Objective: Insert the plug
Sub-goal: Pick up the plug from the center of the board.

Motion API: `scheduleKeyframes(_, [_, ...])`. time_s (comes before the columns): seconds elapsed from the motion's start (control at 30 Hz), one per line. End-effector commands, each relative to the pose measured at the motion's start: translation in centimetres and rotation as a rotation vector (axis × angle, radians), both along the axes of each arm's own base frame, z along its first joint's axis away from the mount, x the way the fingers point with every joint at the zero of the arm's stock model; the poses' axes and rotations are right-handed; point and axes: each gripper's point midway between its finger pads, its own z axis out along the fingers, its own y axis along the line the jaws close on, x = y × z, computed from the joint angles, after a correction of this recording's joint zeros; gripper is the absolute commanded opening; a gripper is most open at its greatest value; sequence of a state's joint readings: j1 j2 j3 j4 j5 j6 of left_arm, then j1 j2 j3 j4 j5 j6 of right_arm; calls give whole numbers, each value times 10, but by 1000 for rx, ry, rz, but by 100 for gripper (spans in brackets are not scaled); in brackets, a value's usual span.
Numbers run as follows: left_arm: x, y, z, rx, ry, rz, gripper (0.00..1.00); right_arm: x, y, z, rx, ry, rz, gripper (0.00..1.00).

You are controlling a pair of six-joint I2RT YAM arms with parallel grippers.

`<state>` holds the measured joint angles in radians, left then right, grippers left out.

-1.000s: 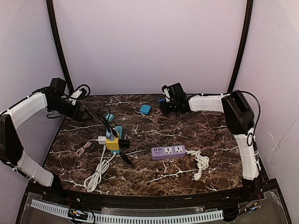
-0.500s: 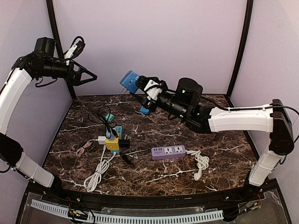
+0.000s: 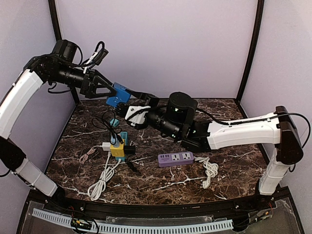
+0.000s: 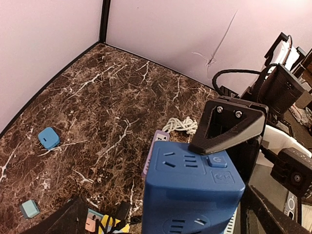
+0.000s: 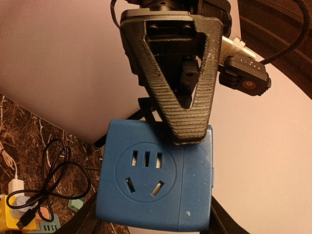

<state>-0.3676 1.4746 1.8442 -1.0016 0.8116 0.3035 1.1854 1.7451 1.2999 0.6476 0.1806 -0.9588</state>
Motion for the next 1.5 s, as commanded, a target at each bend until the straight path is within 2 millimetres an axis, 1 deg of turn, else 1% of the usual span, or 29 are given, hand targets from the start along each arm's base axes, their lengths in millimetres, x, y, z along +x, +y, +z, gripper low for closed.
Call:
scheduleKeyframes(0.0, [-22,-3,-12,11,44,-81,99,3,-1,30,63,-47,-40,0])
scheduleKeyframes(0.1, [-28,-2,-17,26,36,-104,98,4,2,28,54,-45,-38,0])
scheduleKeyframes(0.17, [-27,-2,-22,40,37,-97,92,2,4,26,50,-42,-22,0])
scheduleKeyframes(0.2, [-26,-2,-24,45,41,-97,83,1,5,25,50,-39,-14,0])
scheduleKeyframes(0.23, [-24,-3,-26,49,42,-96,78,-1,6,26,51,-39,-4,0])
scheduleKeyframes(0.27, [-24,-3,-28,49,45,-97,66,-2,7,26,49,-37,3,0])
scheduleKeyframes(0.3, [-24,-5,-28,44,48,-102,60,-4,7,25,46,-33,13,0])
scheduleKeyframes(0.33, [-25,-6,-28,41,50,-108,52,-7,8,24,42,-28,28,0])
scheduleKeyframes(0.37, [-26,-8,-28,33,56,-119,46,-8,9,24,40,-18,42,0])
scheduleKeyframes(0.47, [-28,-11,-32,23,76,-140,36,-13,11,23,33,0,70,0])
scheduleKeyframes(0.5, [-28,-13,-33,20,82,-145,29,-13,11,21,26,3,73,0])
scheduleKeyframes(0.53, [-27,-14,-36,21,90,-147,23,-14,12,19,20,5,76,0])
scheduleKeyframes(0.57, [-27,-15,-37,16,94,-151,10,-14,13,17,12,9,78,0])
scheduleKeyframes(0.63, [-26,-17,-40,14,105,-157,2,-14,13,14,3,14,82,0])
scheduleKeyframes(0.73, [-30,-18,-40,4,114,-180,1,-18,12,9,-12,43,100,0])
scheduleKeyframes(0.77, [-31,-19,-40,1,114,-186,1,-19,12,5,-26,64,106,19])
scheduleKeyframes(0.8, [-32,-19,-41,2,116,-195,1,-18,11,2,-38,93,110,57])
scheduleKeyframes(0.83, [-33,-19,-42,5,116,-200,1,-20,10,-6,-72,122,114,90])
scheduleKeyframes(0.87, [-36,-18,-44,12,112,-217,1,-20,6,-9,-88,134,111,98])
scheduleKeyframes(0.97, [-43,-14,-53,58,86,-251,1,-26,-12,-21,-126,132,114,99])
scheduleKeyframes(1.0, [-46,-12,-62,110,57,-263,1,-32,-18,-27,-151,128,135,99])
scheduleKeyframes(1.03, [-47,-11,-70,144,56,-269,1,-40,-25,-38,-198,123,167,99])
scheduleKeyframes(1.1, [-53,-10,-89,214,60,-296,1,-59,-36,-55,-273,94,248,99])
scheduleKeyframes(1.17, [-66,-11,-105,266,69,-363,1,-70,-45,-65,-317,65,287,99])
scheduleKeyframes(1.2, [-74,-15,-109,283,69,-401,1,-74,-48,-69,-336,47,304,99])
scheduleKeyframes(1.27, [-88,-20,-116,313,72,-466,1,-80,-52,-70,-362,25,330,99])
scheduleKeyframes(1.3, [-90,-21,-119,324,78,-481,1,-83,-51,-70,-372,24,345,99])
scheduleKeyframes(1.4, [-99,-31,-124,331,87,-523,1,-90,-46,-69,-403,3,392,99])
scheduleKeyframes(1.47, [-103,-36,-127,337,95,-545,1,-93,-40,-74,-433,-14,417,99])
